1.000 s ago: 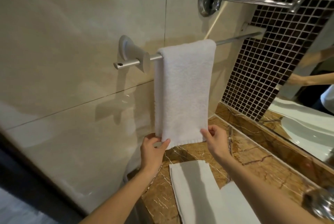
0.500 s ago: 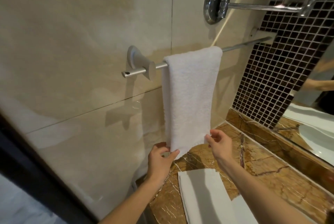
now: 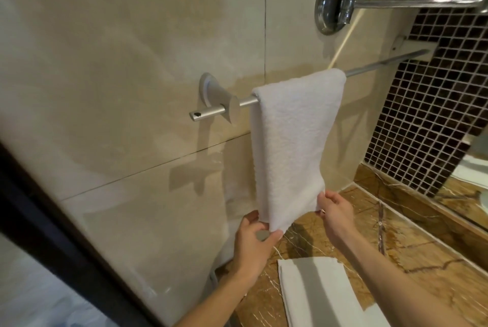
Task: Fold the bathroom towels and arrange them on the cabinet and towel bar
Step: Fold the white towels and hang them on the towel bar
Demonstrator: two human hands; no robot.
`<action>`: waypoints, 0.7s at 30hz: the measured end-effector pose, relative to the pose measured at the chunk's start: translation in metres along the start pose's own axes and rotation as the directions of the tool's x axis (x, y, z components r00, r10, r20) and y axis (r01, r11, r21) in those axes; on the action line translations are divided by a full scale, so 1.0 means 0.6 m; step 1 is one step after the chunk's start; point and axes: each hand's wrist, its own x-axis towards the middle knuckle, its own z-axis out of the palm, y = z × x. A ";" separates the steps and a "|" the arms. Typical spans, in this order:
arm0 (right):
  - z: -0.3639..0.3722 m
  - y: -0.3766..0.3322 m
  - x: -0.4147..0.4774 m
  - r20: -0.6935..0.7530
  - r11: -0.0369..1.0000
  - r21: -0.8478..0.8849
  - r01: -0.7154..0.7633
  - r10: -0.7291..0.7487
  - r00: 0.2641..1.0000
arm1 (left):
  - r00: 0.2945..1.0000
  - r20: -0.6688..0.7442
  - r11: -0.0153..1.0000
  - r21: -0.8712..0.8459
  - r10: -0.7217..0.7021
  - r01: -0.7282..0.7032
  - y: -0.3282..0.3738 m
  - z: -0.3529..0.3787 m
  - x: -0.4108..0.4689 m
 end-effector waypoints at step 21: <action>0.003 0.006 0.010 0.100 0.943 0.261 -0.206 0.186 0.978 | 0.996 0.013 0.995 0.039 -0.091 0.090 0.002 0.003 0.021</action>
